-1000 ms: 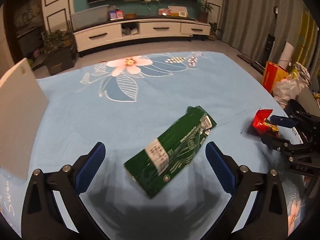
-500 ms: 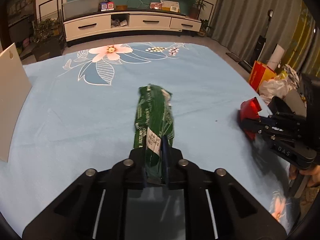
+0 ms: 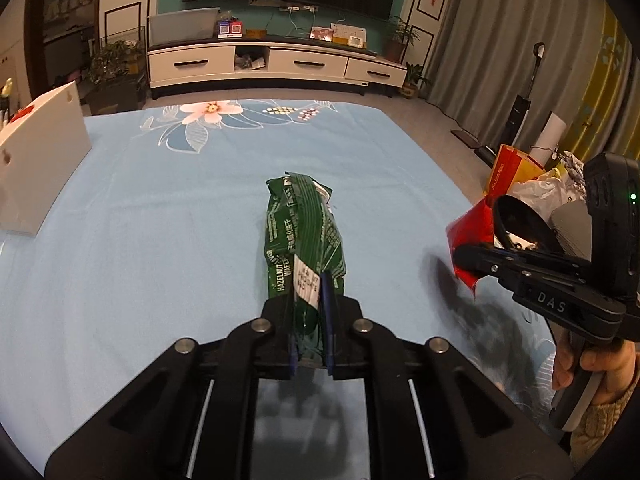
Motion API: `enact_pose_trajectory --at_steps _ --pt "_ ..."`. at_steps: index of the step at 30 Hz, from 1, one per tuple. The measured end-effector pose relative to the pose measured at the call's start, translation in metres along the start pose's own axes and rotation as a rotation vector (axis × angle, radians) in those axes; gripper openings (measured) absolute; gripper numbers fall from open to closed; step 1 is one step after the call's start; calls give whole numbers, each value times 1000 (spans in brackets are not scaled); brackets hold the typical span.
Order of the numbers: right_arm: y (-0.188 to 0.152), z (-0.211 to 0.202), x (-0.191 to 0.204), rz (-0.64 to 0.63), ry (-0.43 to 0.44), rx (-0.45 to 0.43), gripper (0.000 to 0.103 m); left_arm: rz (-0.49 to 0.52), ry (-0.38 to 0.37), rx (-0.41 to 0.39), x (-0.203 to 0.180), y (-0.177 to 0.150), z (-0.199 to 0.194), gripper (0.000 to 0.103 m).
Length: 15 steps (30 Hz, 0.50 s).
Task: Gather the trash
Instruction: 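Carry the green packet and red wrapper over the black bin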
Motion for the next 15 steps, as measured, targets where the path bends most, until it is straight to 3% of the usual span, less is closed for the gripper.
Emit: enact_pose_trajectory --at_steps 15 --pt "-33 -86 20 -17 74 -91 7 -11 46 -57 -38 -30 -71 11"
Point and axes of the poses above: each gripper's, at about its wrist camera, not at the fingertips, and z roughly the way its jaws point, x to its left, y to its top, the point moved 3 cm from there along z, roughly the way its jaws point
